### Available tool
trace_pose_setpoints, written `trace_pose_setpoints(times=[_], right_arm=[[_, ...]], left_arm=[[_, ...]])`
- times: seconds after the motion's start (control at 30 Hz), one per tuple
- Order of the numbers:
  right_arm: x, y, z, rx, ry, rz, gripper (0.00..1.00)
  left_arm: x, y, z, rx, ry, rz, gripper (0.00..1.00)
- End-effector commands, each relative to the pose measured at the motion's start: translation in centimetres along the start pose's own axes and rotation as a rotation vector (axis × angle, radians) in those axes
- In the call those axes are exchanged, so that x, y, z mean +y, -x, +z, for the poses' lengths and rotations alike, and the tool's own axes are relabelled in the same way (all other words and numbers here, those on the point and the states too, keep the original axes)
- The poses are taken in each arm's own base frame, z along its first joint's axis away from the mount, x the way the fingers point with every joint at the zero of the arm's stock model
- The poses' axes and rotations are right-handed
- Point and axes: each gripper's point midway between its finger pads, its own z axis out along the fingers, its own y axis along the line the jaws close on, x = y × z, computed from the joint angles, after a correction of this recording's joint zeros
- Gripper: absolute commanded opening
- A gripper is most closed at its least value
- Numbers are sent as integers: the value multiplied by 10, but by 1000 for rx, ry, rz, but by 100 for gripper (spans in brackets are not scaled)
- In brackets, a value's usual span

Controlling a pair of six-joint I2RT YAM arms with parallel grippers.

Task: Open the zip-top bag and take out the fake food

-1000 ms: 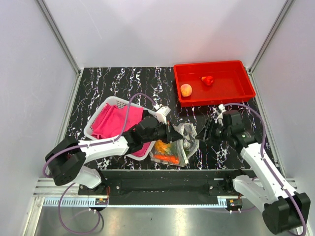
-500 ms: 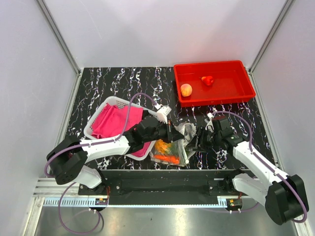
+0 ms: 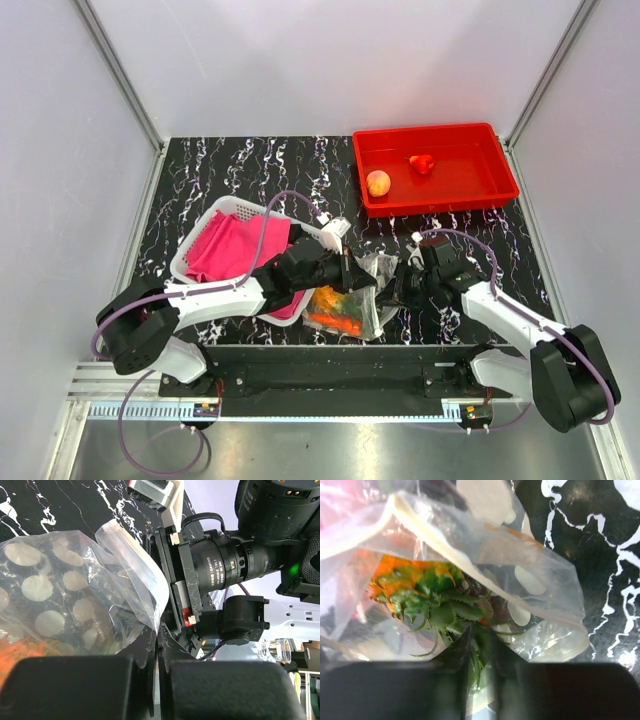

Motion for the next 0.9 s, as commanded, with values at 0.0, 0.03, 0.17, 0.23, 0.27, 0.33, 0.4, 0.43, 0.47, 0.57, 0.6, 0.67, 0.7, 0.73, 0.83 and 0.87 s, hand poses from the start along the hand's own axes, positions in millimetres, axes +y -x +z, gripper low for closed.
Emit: trace_pose_setpoints(times=[0.0,0.03,0.17,0.23,0.27,0.33,0.4,0.43,0.47,0.57,0.6,0.67,0.7,0.73,0.83,0.87], right_arm=[[8,14,-1,-57,5,-46,5],[8,17,-2,-73,-7,-49,0],[13,25,-20,-132,-37,-91,0],[22,36,-33,-183,-50,-119,0],[23,34,-41,-189,-63,-123,0],[33,43,-57,-241,-74,-157,0],[43,47,-74,-276,-76,-185,0],[46,48,-79,-288,-79,-193,0],[47,47,-84,-291,-84,-192,0],[56,49,-97,-306,-83,-215,0],[61,52,-103,-325,-82,-223,0],[63,53,-111,-344,-91,-246,0],[66,59,-117,-377,-94,-261,0],[69,62,-120,-395,-88,-271,0],[81,72,-128,-418,-87,-311,0],[82,74,-132,-426,-99,-328,0]], left_arm=[[-30,24,5,-65,-92,28,0],[-29,24,5,-65,-90,26,0],[-24,19,3,-59,-78,23,0],[-22,18,1,-61,-71,25,0],[-21,19,1,-65,-68,25,0],[-19,18,-2,-67,-56,30,0],[-16,17,-2,-64,-44,35,0],[-16,17,-3,-62,-42,42,0],[-13,17,-3,-63,-29,43,0],[-12,17,-2,-67,-24,43,0],[-11,17,-2,-66,-21,40,0],[-11,17,-3,-70,-23,39,0],[-12,18,-3,-68,-26,40,0],[-12,18,-1,-66,-26,39,0],[-12,16,1,-57,-29,39,0],[-12,16,2,-56,-29,39,0]])
